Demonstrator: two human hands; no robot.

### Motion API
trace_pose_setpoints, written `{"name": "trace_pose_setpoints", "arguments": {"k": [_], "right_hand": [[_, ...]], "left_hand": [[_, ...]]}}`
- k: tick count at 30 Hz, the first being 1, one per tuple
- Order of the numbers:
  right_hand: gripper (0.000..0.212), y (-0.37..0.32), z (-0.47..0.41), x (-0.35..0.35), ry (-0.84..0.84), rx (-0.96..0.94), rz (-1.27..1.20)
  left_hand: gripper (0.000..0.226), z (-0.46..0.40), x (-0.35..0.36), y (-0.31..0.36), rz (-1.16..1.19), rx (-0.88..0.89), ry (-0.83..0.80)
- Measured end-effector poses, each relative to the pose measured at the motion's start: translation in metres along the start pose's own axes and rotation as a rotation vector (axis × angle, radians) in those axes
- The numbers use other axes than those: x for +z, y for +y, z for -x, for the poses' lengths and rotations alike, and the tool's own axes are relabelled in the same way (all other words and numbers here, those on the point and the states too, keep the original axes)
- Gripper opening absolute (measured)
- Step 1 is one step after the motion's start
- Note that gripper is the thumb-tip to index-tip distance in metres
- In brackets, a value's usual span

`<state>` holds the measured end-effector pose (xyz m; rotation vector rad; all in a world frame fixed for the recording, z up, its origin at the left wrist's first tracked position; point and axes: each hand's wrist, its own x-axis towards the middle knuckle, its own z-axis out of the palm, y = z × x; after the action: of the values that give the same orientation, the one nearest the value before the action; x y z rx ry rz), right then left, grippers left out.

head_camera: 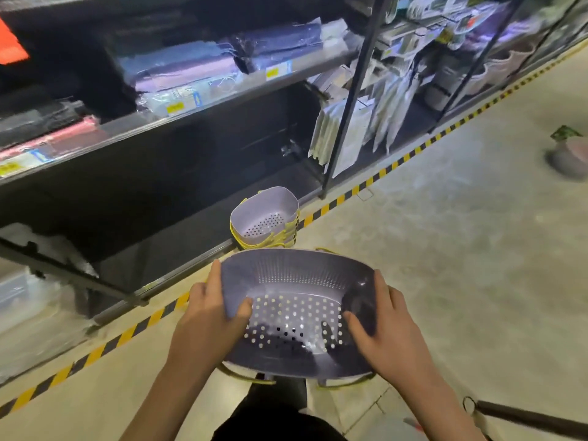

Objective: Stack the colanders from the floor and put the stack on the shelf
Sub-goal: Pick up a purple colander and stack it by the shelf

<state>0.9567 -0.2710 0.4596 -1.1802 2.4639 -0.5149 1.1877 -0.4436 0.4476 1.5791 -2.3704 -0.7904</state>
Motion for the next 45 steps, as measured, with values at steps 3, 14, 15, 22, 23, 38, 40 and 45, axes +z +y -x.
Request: {"name": "trace_pose_setpoints", "arguments": {"k": [3, 14, 15, 22, 23, 38, 40, 45], "right_hand": [[0.094, -0.003, -0.052, -0.003, -0.018, -0.023, 0.031], [0.092, -0.02, -0.28, -0.022, -0.073, -0.197, 0.068], [0.092, -0.021, -0.298, -0.02, -0.086, -0.212, 0.071], [0.09, -0.024, -0.418, 0.015, -0.203, -0.41, 0.074], [0.091, -0.023, -0.431, 0.022, -0.238, -0.444, 0.04], [0.09, 0.02, -0.591, 0.193, -0.345, -0.554, 0.125], [0.09, 0.024, -0.603, 0.223, -0.338, -0.581, 0.175], [0.089, 0.041, -0.636, 0.291, -0.319, -0.582, 0.232]], "left_hand": [[0.087, -0.051, 0.013, 0.0, 0.036, -0.147, -0.041], [0.092, -0.211, 0.042, 0.027, 0.091, -0.289, 0.07], [0.093, -0.221, 0.045, 0.029, 0.094, -0.31, 0.076], [0.092, -0.275, 0.07, 0.029, 0.19, -0.414, 0.136], [0.091, -0.284, 0.074, 0.027, 0.197, -0.446, 0.138], [0.092, -0.391, 0.221, -0.042, 0.073, -0.725, 0.232], [0.093, -0.4, 0.243, -0.059, 0.067, -0.744, 0.243], [0.092, -0.432, 0.293, -0.102, 0.006, -0.711, 0.292]]}}
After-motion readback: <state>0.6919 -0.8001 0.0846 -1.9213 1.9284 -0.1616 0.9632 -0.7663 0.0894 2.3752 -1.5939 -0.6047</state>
